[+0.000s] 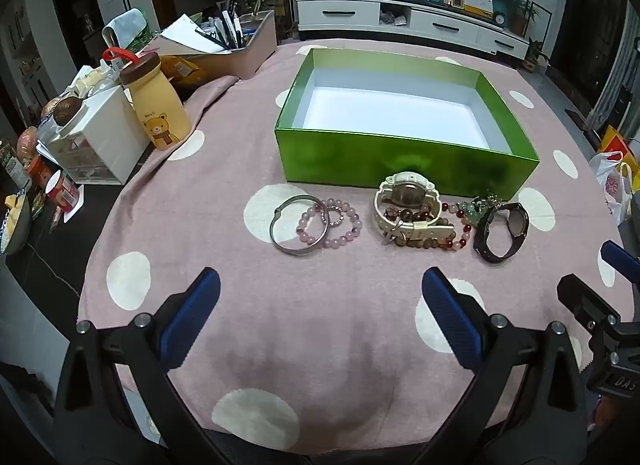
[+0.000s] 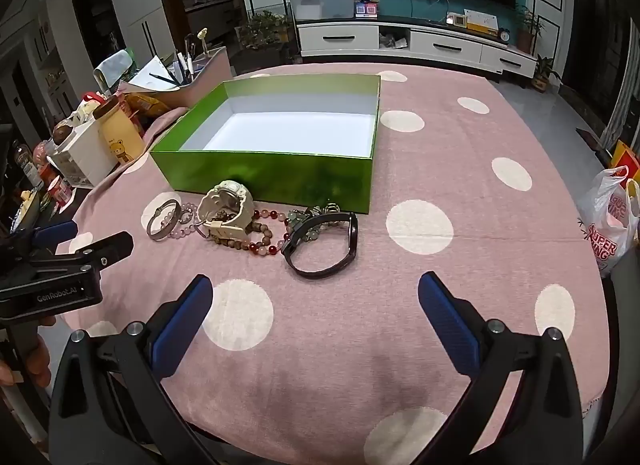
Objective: Organize jewelry
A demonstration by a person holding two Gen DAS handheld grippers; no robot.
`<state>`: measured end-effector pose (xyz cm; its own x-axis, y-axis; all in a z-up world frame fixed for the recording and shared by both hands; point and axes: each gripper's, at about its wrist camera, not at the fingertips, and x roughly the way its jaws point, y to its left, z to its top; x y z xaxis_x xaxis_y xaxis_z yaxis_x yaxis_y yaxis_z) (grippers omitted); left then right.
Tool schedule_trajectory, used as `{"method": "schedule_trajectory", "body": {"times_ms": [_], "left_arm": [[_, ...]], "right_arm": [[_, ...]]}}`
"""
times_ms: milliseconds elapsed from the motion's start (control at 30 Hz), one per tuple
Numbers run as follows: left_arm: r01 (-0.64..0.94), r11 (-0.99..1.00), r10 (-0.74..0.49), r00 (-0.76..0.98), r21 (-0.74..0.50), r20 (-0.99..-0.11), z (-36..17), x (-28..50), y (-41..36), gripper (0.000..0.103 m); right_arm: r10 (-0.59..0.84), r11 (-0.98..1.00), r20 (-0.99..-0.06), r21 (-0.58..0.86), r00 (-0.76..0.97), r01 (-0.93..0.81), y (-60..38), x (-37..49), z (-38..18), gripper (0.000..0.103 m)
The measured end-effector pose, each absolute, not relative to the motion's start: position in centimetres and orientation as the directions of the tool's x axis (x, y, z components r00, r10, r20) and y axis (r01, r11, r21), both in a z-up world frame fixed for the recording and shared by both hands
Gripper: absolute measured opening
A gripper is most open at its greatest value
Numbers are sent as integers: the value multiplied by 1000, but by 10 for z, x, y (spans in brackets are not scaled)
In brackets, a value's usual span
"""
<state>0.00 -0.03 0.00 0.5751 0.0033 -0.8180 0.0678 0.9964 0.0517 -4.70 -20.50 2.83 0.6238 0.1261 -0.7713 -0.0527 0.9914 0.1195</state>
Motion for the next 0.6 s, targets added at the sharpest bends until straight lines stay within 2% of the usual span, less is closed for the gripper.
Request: {"method": "schedule_trajectory", "body": {"times_ms": [600], "left_arm": [[84,996,-19,575,36,-818,0,-5,-5,101]], "right_arm": [[123,992,-765,108,632,-62,-200,-50,31,102]]}}
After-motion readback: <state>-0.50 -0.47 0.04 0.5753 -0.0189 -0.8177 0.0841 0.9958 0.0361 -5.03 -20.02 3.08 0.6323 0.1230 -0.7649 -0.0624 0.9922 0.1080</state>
